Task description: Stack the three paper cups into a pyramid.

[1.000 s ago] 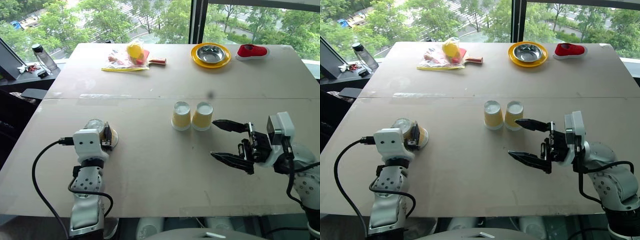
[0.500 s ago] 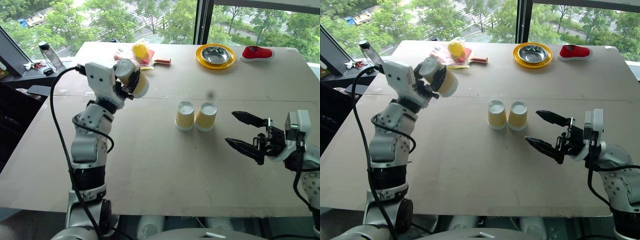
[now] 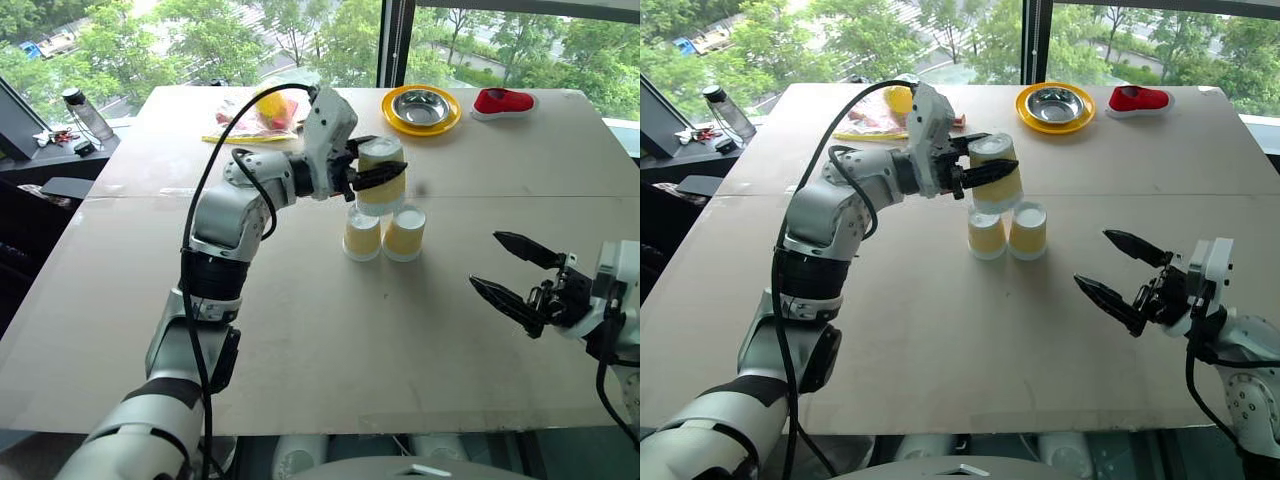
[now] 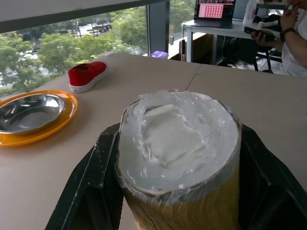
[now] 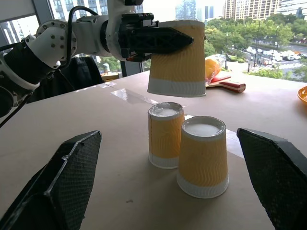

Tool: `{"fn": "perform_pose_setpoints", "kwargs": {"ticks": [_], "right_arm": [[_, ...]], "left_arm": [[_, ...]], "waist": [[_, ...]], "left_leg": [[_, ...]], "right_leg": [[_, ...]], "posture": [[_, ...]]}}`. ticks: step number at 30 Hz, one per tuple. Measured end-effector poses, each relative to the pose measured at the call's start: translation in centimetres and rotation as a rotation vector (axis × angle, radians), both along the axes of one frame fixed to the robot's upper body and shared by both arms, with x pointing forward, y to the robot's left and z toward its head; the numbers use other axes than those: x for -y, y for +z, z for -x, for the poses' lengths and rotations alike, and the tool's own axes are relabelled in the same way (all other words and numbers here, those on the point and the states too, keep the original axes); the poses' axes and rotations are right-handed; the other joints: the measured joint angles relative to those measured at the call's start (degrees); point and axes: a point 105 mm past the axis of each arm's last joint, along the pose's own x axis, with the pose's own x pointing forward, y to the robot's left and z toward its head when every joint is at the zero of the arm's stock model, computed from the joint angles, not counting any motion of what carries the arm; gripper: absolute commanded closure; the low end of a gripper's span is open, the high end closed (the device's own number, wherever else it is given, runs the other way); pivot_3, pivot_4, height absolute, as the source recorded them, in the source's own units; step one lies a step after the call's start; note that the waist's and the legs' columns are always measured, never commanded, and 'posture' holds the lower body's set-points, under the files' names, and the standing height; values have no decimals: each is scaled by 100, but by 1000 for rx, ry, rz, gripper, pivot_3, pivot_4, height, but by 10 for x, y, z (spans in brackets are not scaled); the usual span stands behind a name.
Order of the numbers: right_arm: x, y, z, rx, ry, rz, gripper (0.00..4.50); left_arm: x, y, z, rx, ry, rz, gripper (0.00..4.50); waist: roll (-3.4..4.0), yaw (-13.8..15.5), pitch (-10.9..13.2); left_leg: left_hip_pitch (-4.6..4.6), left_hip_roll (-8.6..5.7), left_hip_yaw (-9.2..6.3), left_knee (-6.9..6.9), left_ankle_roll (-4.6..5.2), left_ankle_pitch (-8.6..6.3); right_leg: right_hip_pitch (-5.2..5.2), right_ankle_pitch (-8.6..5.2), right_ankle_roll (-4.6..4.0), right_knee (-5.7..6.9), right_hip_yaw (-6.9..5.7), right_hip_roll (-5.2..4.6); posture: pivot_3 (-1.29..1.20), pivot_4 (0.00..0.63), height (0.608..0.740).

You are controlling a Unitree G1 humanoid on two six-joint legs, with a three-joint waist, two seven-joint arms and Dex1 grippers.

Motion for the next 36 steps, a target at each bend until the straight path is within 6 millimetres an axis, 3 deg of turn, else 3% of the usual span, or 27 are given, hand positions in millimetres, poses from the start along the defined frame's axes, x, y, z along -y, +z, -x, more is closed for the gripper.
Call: {"fn": "perform_pose_setpoints", "kwargs": {"ticks": [14, 24, 26, 27, 28, 30, 36], "right_arm": [[1, 6, 2, 22, -47, 13, 0], [1, 5, 3, 20, -43, 13, 0], [1, 5, 4, 19, -42, 14, 0], [1, 4, 4, 18, -42, 14, 0], [1, 4, 4, 17, -41, 14, 0], [1, 4, 4, 16, -40, 14, 0], [1, 5, 5, 23, -33, 12, 0]], "left_arm": [[14, -10, -5, 38, -69, 3, 2305], [11, -24, -10, 71, -57, -34, 2305], [12, -25, -10, 66, -63, -29, 1249], [12, -25, -10, 65, -65, -28, 1034], [11, -26, -10, 62, -65, -29, 494], [10, -29, -11, 53, -59, -30, 46], [9, -27, -12, 52, -50, -8, 46]], "waist": [[0, 25, 0], [0, 18, 0], [0, 17, 0], [0, 17, 0], [0, 17, 0], [0, 16, 0], [0, 18, 0]], "left_leg": [[-3, -1, -1, 4, 17, -10], [-2, -1, -2, 5, 20, -11], [-2, -1, -2, 6, 21, -12], [-2, -1, -2, 6, 21, -12], [-2, -1, -2, 6, 21, -12], [-2, -1, -3, 6, 21, -12], [-3, -1, -3, 6, 21, -12]], "right_leg": [[0, 0, 0, -1, -2, -1], [1, 0, 0, 1, -2, 0], [1, 0, 0, 2, -2, 0], [1, 0, 0, 2, -2, 0], [1, 0, 0, 2, -2, 0], [0, 0, 0, 3, -2, 0], [0, 0, 0, 3, -2, 0]], "posture": [[0, 150, 740], [0, 150, 740], [0, 150, 740], [0, 150, 740], [0, 150, 740], [0, 150, 740], [0, 150, 740]]}}
